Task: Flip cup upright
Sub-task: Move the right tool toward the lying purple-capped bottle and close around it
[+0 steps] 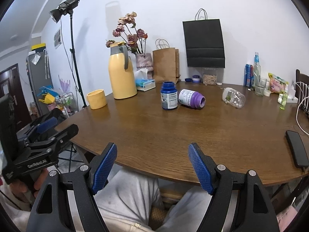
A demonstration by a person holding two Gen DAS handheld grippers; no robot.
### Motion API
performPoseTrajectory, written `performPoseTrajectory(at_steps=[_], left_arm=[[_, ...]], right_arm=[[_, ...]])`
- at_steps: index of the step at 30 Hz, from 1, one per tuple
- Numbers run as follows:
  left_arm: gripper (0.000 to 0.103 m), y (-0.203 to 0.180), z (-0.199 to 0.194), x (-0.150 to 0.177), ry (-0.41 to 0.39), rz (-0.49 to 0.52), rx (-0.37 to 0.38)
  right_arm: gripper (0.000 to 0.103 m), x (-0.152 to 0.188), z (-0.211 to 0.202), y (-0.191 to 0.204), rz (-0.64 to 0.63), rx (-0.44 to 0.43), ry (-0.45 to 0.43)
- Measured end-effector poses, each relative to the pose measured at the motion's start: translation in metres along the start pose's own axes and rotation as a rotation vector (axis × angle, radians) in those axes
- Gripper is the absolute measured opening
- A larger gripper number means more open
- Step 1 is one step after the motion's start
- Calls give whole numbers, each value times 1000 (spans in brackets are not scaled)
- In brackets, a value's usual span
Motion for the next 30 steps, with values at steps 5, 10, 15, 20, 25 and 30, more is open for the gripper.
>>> performPoseTrajectory(at_steps=[5,10,15,20,25,30], left_arm=[[103,0,4,-1,3,-37,16],[103,-3,4,0,-1,-22,13],[103,-5,10,-1,11,-5,25],[103,-10,28,-9,21,-3,47],[103,-23,65,-23,44,-1,88],[103,-39,107,-31,48,6,95]], right_arm=[[81,2,-8,0,9,14,9],[81,3,-8,4,-22,8,8],[81,9,1,-4,-4,3,12],[81,3,16,-25,-21,37,11],[81,-14,36,-58,8,69,-17],[81,-28,65,-94,35,97,8]])
Point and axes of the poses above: each gripper's, at about its wrist camera, not at the fingertips, and z roughly the way its jaws point, y to its left, x to its underside, the point moved 1 cm from there along z, roughly the way its jaws point, and after that the axes turned 9 degrees about -y, right-handed, at the moved point
